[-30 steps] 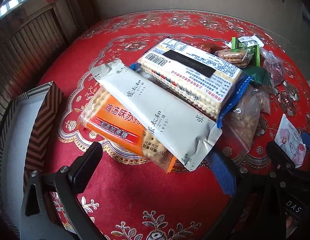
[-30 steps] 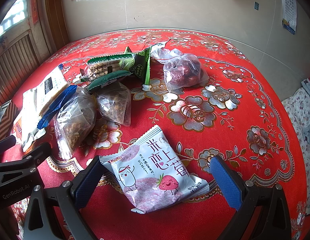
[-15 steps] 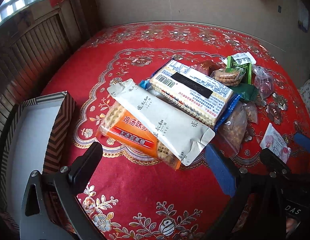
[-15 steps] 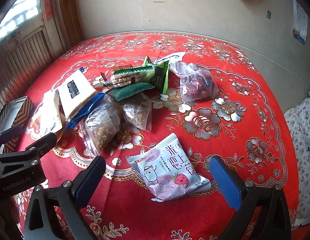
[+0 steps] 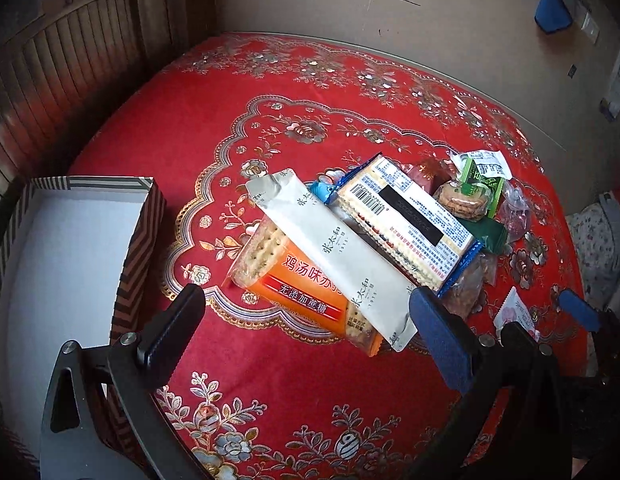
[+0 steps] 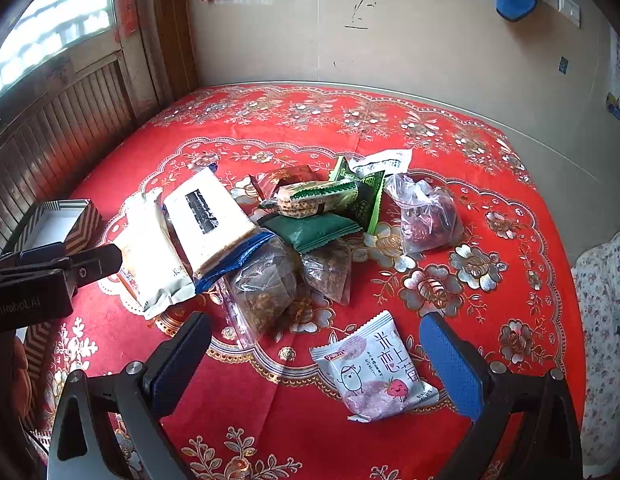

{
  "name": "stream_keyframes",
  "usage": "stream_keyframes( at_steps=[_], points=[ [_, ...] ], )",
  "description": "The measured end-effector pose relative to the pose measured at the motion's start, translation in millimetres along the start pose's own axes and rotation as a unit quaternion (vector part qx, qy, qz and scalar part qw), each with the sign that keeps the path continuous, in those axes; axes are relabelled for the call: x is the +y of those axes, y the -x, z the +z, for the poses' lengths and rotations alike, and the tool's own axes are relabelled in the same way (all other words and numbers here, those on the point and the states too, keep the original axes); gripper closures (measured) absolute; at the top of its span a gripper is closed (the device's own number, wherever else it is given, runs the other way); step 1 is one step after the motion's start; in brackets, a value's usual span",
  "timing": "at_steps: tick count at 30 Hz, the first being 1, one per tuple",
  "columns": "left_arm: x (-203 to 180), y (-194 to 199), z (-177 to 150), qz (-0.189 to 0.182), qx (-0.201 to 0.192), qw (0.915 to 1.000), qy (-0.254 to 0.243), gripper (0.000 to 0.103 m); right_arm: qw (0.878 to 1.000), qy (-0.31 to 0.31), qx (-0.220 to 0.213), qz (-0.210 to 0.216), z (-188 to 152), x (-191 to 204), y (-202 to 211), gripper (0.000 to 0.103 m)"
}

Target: Organize snacks

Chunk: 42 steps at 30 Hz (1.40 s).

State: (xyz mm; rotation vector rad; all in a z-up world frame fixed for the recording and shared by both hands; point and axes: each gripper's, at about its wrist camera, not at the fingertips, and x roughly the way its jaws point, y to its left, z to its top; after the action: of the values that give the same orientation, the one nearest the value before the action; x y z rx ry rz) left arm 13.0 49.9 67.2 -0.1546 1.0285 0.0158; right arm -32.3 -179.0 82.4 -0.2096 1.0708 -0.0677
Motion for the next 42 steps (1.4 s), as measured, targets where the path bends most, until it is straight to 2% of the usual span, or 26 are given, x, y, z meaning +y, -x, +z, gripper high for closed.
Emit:
stream_keyframes(
  at_steps=[5, 12, 17, 23, 28, 34, 36, 37, 38, 39, 41, 42],
  points=[
    [5, -17, 13, -0.006, 0.04, 0.9991, 0.01, 0.0, 1.0, 0.004, 0.004, 0.006, 2, 2, -3, 0.0],
    [1, -45, 35, 0.003, 0.068, 0.9972, 0.032, 0.0, 1.0, 0.007, 0.014, 0.01, 1, -1, -7, 0.0],
    [-4, -63, 40, 0.039, 0.102, 0.994, -0.002, 0.0, 0.999, 0.014, 0.027, 0.013, 0, -1, -11, 0.0],
    [25, -48, 25, 0.05, 0.111, 0.9925, -0.011, 0.0, 0.999, 0.014, 0.033, 0.025, 2, 2, -14, 0.0],
    [40, -46, 18, 0.024, 0.115, 0.993, 0.012, 0.0, 0.998, 0.024, 0.035, 0.038, 5, 15, -17, 0.0],
    [35, -49, 23, 0.004, 0.114, 0.9935, -0.001, 0.001, 0.997, 0.037, 0.034, 0.053, 6, 29, -12, 0.0],
    [32, -49, 25, 0.004, 0.11, 0.9939, -0.006, 0.015, 0.997, 0.036, 0.036, 0.062, 5, 31, -12, 0.0],
    [30, -50, 25, 0.0, 0.11, 0.9939, -0.011, 0.034, 0.997, 0.036, 0.036, 0.065, 4, 32, -11, 0.0],
    [29, -50, 25, -0.008, 0.11, 0.9938, -0.015, 0.048, 0.996, 0.035, 0.037, 0.07, 3, 32, -11, 0.0],
    [27, -48, 26, -0.005, 0.102, 0.9946, -0.019, 0.051, 0.996, 0.034, 0.038, 0.075, 3, 33, -11, 0.0],
    [24, -45, 26, 0.004, 0.092, 0.9951, -0.037, 0.064, 0.995, 0.035, 0.039, 0.08, 3, 36, -10, 0.001],
    [24, -43, 26, 0.006, 0.089, 0.9952, -0.04, 0.066, 0.995, 0.037, 0.039, 0.08, 3, 37, -10, 0.001]
  ],
)
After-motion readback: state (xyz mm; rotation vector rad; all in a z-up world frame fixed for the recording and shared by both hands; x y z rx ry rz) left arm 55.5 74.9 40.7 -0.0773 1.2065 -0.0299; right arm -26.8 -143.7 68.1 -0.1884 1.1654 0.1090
